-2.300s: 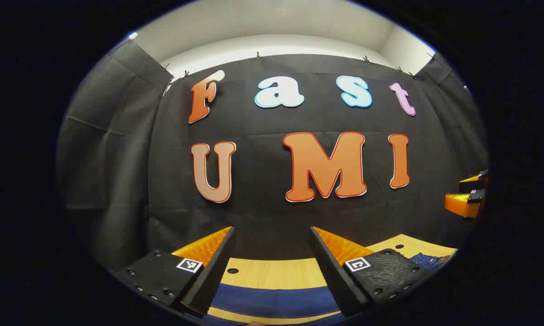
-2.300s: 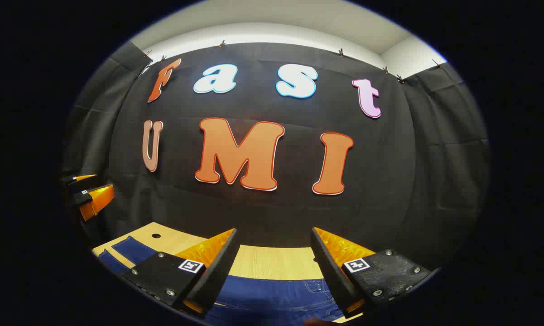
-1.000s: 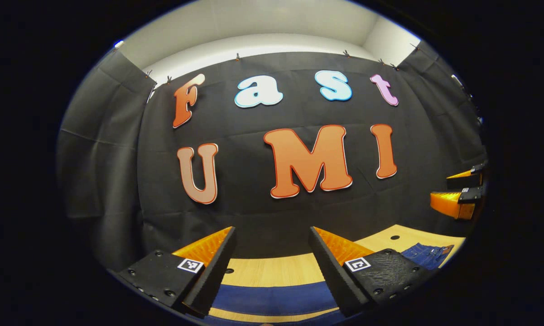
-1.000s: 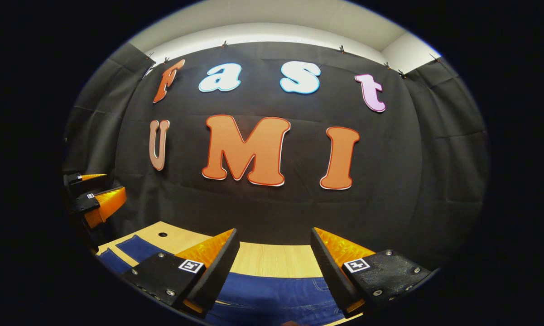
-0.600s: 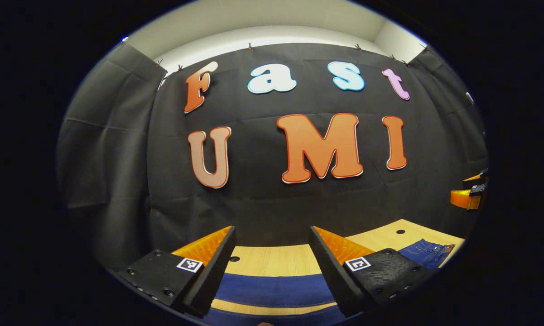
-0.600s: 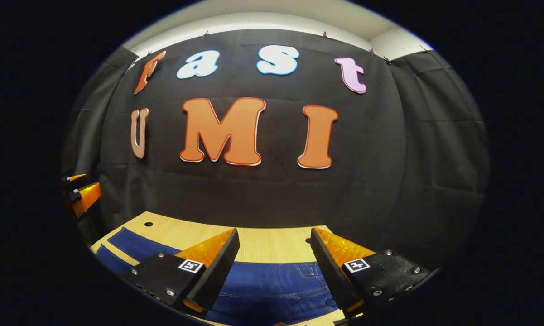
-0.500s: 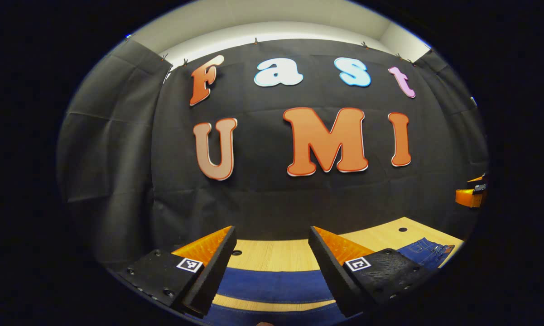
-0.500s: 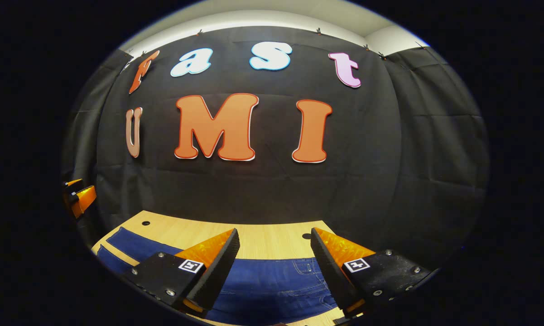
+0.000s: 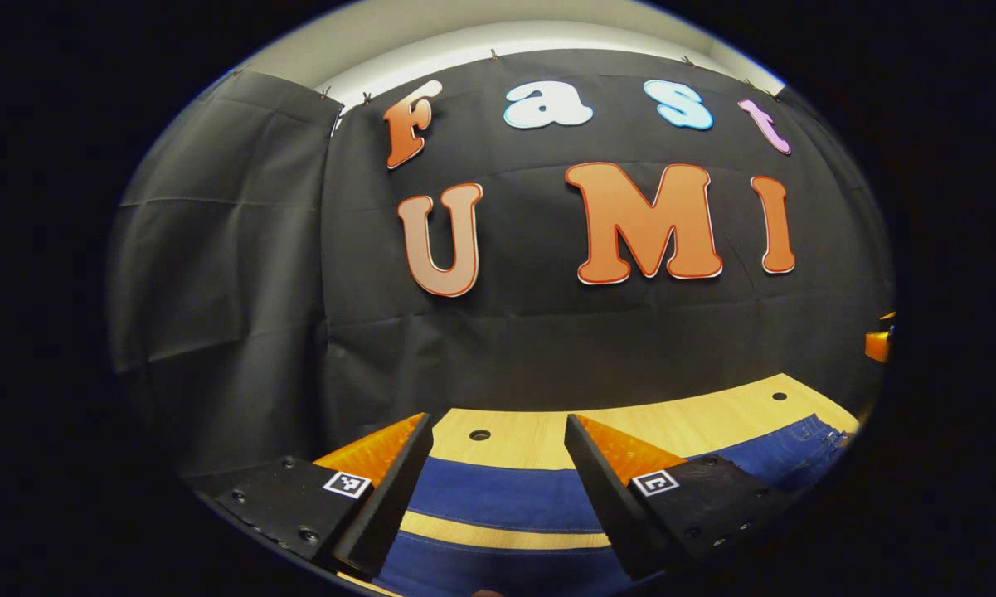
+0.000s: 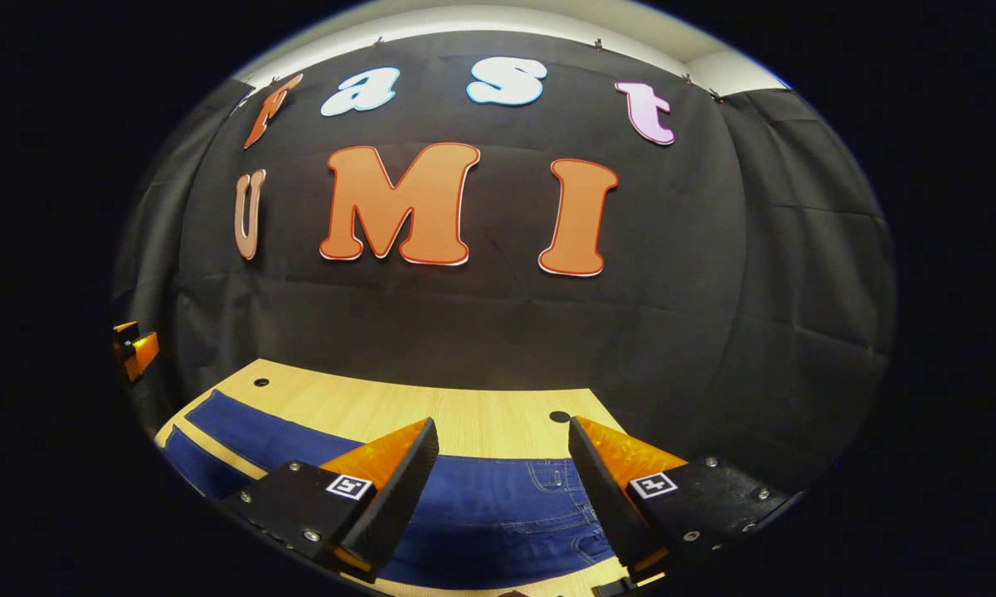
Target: Grasp the waist and the cuffs of the jeans and fold them to make the two legs overlap; first hold the waist and fold one-third of the jeans toward the cuffs, then hold the cuffs and fold the remaining one-third in the same direction to finish folding.
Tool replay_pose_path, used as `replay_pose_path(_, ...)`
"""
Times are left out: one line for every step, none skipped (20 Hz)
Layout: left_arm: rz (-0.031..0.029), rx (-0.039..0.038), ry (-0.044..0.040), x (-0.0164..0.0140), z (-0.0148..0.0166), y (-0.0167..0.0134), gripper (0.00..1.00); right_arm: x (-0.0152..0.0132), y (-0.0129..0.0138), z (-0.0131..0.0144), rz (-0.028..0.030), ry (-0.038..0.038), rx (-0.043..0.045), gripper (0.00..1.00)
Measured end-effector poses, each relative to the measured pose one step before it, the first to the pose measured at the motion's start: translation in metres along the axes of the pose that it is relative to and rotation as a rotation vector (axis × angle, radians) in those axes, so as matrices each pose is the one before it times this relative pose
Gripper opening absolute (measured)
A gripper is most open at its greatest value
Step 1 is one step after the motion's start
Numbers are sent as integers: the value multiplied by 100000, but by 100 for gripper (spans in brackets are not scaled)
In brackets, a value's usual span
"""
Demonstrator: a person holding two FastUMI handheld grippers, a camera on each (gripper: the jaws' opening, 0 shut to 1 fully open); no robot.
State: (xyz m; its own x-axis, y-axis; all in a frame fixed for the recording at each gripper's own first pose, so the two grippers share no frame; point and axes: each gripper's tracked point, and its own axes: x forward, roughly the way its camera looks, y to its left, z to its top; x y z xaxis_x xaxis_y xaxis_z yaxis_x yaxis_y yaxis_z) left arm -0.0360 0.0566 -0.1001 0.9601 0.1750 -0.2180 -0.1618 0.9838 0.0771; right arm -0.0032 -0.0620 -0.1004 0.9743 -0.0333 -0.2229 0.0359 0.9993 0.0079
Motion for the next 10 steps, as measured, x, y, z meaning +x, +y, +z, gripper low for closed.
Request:
replay_pose_path(717,1012,37,-78,-182,204,98,266,-39,-184,289,689,-158,96)
replay_pose_path(818,438,-159,19,11,337,98,247,-76,-221,57,607,-158,97)
replay_pose_path(-51,187,1360,46,-492,78,98,71,-50,-308,359,605,-171,97)
replay_pose_path(521,-201,1993,-67,-670,323,98,167,-126,-425,44,1098,-48,97)
replay_pose_path(329,-833,2395,95,-758,440,98,132,-54,-447,490,1217,180,97)
replay_pose_path(418,-1541,2822,26,-793,387,99,146,-257,-551,88,1594,164,97)
replay_pose_path(842,-1669,3072,108,-1000,524,98,112,-338,-622,39,2055,425,100)
replay_pose_path(1186,-1906,3249,89,-927,683,98,80,-367,-812,163,2362,1219,97)
replay_pose_path(1130,-2232,3182,104,-1000,722,98,108,-343,-716,269,2693,2067,97)
replay_pose_path(828,-2675,3464,178,-948,645,100,87,-482,-1064,325,3080,2720,97)
